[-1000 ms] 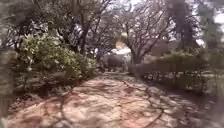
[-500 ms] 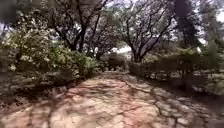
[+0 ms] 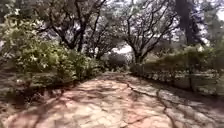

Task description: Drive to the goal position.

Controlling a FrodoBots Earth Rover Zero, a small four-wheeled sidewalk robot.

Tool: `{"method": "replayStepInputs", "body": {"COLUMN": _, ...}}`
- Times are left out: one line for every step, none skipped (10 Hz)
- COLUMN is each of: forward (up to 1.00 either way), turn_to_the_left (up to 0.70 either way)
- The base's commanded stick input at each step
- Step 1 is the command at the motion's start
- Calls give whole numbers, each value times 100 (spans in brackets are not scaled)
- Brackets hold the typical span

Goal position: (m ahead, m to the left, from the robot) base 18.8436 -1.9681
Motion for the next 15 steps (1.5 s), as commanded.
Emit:
{"method": "replayStepInputs", "body": {"forward": 70, "turn_to_the_left": -2}}
{"method": "replayStepInputs", "body": {"forward": 70, "turn_to_the_left": 0}}
{"method": "replayStepInputs", "body": {"forward": 70, "turn_to_the_left": 0}}
{"method": "replayStepInputs", "body": {"forward": 70, "turn_to_the_left": 0}}
{"method": "replayStepInputs", "body": {"forward": 70, "turn_to_the_left": 0}}
{"method": "replayStepInputs", "body": {"forward": 70, "turn_to_the_left": 0}}
{"method": "replayStepInputs", "body": {"forward": 70, "turn_to_the_left": 0}}
{"method": "replayStepInputs", "body": {"forward": 70, "turn_to_the_left": 0}}
{"method": "replayStepInputs", "body": {"forward": 70, "turn_to_the_left": 0}}
{"method": "replayStepInputs", "body": {"forward": 70, "turn_to_the_left": 0}}
{"method": "replayStepInputs", "body": {"forward": 70, "turn_to_the_left": 0}}
{"method": "replayStepInputs", "body": {"forward": 70, "turn_to_the_left": 0}}
{"method": "replayStepInputs", "body": {"forward": 70, "turn_to_the_left": 0}}
{"method": "replayStepInputs", "body": {"forward": 70, "turn_to_the_left": 0}}
{"method": "replayStepInputs", "body": {"forward": 70, "turn_to_the_left": 0}}
